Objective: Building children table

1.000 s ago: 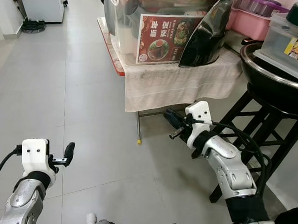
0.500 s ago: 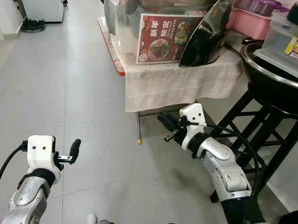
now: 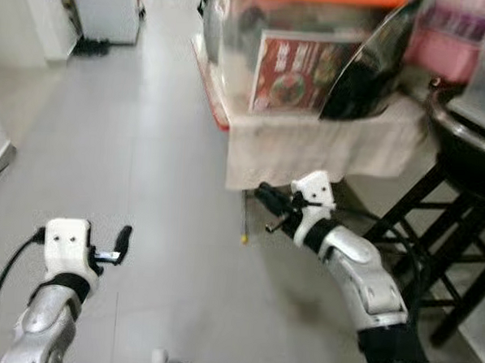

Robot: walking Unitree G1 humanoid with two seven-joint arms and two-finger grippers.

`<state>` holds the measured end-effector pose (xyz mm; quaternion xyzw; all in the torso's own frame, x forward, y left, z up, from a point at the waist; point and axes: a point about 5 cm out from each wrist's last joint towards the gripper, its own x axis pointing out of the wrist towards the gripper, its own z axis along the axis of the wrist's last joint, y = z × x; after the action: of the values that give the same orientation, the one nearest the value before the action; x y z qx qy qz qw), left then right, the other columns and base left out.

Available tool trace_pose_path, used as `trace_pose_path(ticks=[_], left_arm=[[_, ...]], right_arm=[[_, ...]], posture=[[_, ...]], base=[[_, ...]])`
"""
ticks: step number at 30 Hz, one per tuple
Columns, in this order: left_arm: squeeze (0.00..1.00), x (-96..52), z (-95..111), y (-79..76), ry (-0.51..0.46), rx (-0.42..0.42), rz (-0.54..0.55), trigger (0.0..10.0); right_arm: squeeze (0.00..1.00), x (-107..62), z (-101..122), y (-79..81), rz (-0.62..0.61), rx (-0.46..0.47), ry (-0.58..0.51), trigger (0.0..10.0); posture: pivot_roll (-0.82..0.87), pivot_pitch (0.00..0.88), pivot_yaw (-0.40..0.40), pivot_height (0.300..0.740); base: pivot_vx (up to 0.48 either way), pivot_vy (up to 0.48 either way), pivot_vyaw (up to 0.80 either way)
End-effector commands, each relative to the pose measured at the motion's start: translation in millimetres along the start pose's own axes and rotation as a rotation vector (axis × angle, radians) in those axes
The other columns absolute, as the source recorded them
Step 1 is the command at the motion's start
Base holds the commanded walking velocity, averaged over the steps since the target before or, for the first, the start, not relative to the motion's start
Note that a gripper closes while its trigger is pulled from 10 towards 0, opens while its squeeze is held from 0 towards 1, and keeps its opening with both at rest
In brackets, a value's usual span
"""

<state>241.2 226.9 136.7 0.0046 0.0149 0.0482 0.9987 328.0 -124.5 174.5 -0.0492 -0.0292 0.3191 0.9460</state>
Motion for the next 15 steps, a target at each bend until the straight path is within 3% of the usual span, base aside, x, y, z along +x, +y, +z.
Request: trace_pose_path(ticks=[1, 15], left_arm=[[0.0, -0.8, 1.1, -1.7, 0.007, 0.005, -0.009, 10.0], [0.0, -1.0, -0.5, -6.7, 0.021, 0.01, -0.019, 10.0]], right_arm=[[0.0, -1.0, -1.3, -3.1, -0.019, 0.002, 0.009, 10.0], [0.0, -0.3, -1.7, -0.8, -0.005, 0.002, 0.012, 10.0]], posture=[[0.08, 0.055, -0.018, 0.655], [0.08, 0.056, -0.019, 0.655]], base=[[0.259, 0.0, 0.0], [0.0, 0.0, 0.0]])
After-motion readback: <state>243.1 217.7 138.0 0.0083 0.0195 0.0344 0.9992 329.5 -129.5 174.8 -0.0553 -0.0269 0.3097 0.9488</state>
